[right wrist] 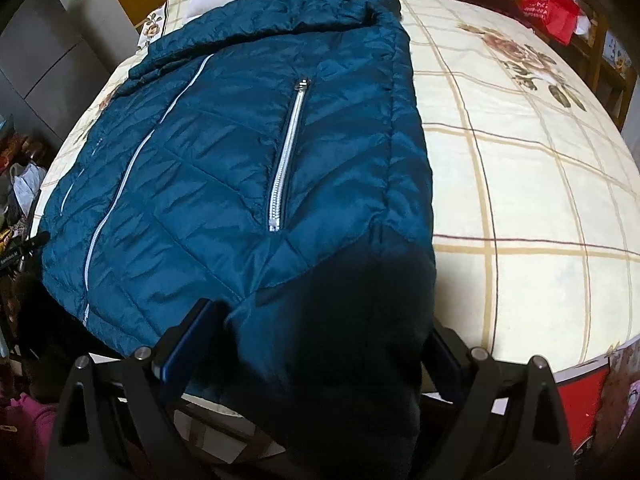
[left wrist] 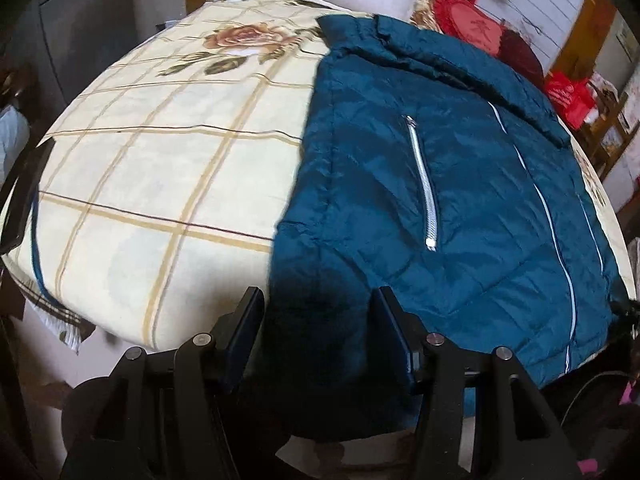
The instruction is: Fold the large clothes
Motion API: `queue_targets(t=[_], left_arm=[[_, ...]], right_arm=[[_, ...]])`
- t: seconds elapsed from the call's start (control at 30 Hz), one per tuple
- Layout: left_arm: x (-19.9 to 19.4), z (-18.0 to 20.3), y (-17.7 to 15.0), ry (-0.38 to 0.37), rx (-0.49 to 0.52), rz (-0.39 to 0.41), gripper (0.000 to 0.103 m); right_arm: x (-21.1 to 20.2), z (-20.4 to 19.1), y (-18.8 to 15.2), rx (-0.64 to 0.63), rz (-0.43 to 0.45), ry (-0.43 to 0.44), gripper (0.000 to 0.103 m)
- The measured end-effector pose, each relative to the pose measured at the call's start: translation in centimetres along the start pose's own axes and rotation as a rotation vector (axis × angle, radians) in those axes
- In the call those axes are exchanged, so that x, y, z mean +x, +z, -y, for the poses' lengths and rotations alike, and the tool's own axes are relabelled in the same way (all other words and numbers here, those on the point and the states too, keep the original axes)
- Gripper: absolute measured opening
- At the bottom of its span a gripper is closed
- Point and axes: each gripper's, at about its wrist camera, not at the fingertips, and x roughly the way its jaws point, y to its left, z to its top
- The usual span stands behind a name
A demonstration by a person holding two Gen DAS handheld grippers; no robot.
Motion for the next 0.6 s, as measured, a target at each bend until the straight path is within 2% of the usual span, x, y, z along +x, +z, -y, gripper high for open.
queue_targets(t=[0.13,0.3,0.6], left_arm=[[-0.3,-0.9,0.3,-0.006,-0.033,0.011,0.039],[0.9,-1.2,-0.3,-0.075,-0.075,-0.05,0.039],[0.8,-0.3,-0.6,-0.039,-0.052,-0.034,0.041]], right_arm=[[0.2,-0.4,0.2,-0.019,-0.012,-0.006,0.097],[0.7,-0.3,0.2,-0.014,-0.016,0.009,0.097],[1.2,-0.8,0.0,-0.036,-0.017,0.008,0.098]])
